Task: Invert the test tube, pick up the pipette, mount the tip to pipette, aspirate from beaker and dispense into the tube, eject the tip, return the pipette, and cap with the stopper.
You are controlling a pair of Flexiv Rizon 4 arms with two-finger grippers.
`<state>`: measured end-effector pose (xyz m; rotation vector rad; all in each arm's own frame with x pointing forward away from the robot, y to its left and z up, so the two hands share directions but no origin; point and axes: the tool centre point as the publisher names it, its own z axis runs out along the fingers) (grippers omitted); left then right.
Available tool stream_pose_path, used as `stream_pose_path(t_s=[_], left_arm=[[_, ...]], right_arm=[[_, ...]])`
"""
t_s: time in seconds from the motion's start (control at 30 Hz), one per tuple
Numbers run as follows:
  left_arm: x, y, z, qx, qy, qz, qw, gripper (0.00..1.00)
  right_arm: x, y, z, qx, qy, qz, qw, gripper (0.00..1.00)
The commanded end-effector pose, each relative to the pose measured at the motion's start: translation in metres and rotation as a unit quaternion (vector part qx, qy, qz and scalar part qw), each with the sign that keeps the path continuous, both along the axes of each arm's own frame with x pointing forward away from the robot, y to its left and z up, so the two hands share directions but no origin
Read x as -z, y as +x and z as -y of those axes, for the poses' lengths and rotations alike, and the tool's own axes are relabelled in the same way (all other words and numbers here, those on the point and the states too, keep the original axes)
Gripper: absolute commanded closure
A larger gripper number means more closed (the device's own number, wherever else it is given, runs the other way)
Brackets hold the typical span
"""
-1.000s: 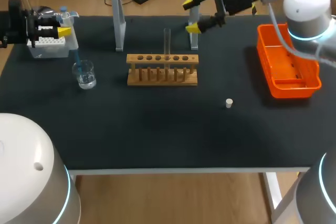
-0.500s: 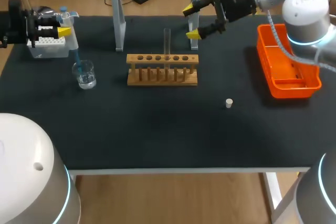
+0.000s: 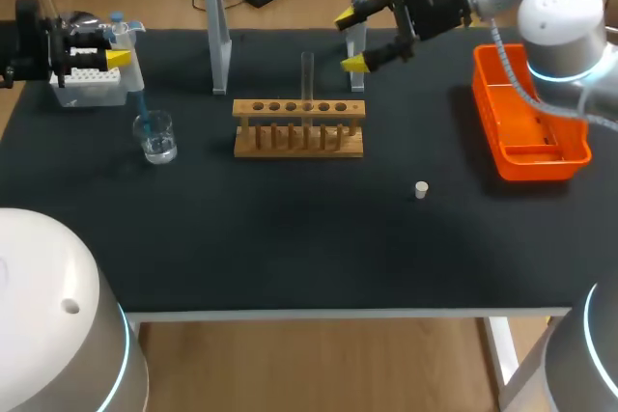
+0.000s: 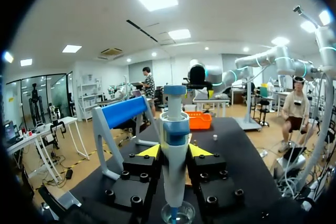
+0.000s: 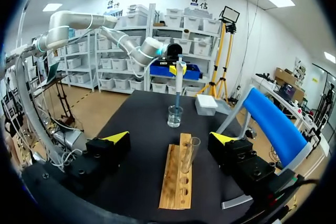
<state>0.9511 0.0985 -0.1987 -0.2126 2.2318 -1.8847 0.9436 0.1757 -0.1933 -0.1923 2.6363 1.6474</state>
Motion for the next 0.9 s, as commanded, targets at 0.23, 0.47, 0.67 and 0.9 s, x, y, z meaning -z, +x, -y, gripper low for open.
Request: stream_pose_path(t_s=[0.23,0.47,0.67,0.9], left_arm=[[-0.001,0.000,0.000,0.000,0.001,0.000,1.000,1.00],[-0.001,0.000,0.000,0.000,0.001,0.000,1.000,1.00],[-0.001,0.000,0.000,0.000,0.001,0.000,1.000,1.00],[-0.001,0.000,0.000,0.000,0.001,0.000,1.000,1.00]], right_arm=[[0.030,0.038,-0.030,-0.015,-0.009,-0.005,1.000,0.00],[0.046,0.051,-0.033,-0.017,-0.012,-0.014,1.000,0.00],[0.055,0.050,-0.035,-0.018,-0.011,-0.020,1.000,0.00],[0.066,0.042,-0.039,-0.021,-0.022,-0.015,0.999,0.00]])
